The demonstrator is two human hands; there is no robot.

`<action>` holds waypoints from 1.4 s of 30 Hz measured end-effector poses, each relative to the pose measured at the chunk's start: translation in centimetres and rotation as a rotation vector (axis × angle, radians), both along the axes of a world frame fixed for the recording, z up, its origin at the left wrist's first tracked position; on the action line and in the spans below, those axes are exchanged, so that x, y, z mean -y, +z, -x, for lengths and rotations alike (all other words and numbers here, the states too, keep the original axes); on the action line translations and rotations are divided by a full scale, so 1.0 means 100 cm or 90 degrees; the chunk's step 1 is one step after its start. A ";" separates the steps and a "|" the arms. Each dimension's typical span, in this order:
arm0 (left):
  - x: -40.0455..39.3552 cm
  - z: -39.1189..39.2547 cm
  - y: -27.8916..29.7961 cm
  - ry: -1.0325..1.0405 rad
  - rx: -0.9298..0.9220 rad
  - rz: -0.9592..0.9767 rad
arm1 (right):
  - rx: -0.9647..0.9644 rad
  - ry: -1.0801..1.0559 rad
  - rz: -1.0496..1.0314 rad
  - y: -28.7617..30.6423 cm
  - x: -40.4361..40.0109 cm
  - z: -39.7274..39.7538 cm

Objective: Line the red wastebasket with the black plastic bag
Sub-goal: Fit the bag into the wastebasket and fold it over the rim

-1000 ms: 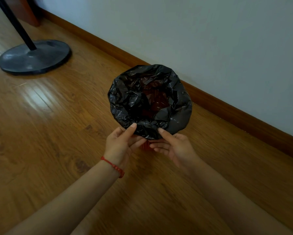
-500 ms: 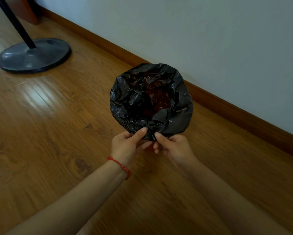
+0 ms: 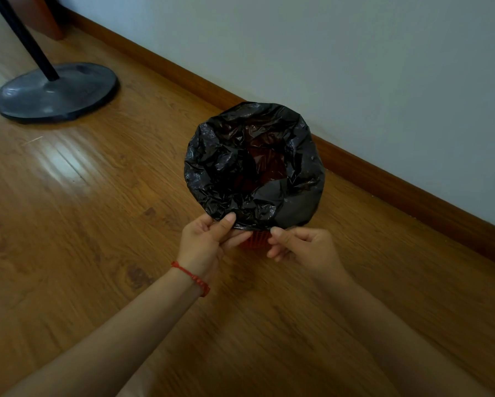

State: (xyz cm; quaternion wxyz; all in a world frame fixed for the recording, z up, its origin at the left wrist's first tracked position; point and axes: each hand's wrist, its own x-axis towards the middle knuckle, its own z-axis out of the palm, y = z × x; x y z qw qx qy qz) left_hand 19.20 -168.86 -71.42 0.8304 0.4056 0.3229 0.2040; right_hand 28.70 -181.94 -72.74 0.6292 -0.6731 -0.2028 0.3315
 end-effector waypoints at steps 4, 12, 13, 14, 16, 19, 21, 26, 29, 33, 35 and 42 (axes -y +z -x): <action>-0.003 0.001 -0.002 -0.004 0.013 -0.004 | 0.025 -0.053 -0.033 0.012 0.007 -0.002; -0.005 0.003 -0.002 -0.024 0.017 -0.009 | 0.055 -0.059 0.045 0.010 -0.003 -0.014; -0.005 0.003 -0.002 -0.026 0.016 -0.013 | 0.049 -0.060 0.050 0.010 -0.004 -0.014; -0.006 0.004 -0.002 -0.027 0.013 -0.016 | 0.039 -0.062 0.055 0.009 -0.005 -0.015; -0.010 0.004 -0.002 -0.029 0.009 -0.021 | -0.002 -0.069 0.058 0.010 -0.007 -0.017; -0.017 0.005 -0.002 -0.042 0.008 -0.024 | -0.088 -0.090 0.041 0.010 -0.008 -0.021; -0.021 0.006 -0.003 -0.055 0.004 -0.023 | -0.148 -0.098 0.020 0.009 -0.007 -0.023; -0.027 0.005 -0.002 -0.048 -0.008 -0.010 | -0.220 -0.083 -0.050 0.010 -0.011 -0.021; -0.020 0.005 -0.001 0.025 -0.034 0.009 | -0.234 -0.077 -0.078 0.011 -0.015 -0.019; 0.004 0.011 -0.001 0.115 -0.136 0.010 | -0.235 -0.062 -0.090 0.005 -0.016 -0.014; 0.018 0.014 -0.002 0.117 -0.159 0.027 | -0.234 -0.057 -0.093 0.002 -0.016 -0.012; 0.034 -0.006 0.012 0.060 -0.108 0.038 | -0.180 -0.042 -0.093 -0.003 -0.014 -0.009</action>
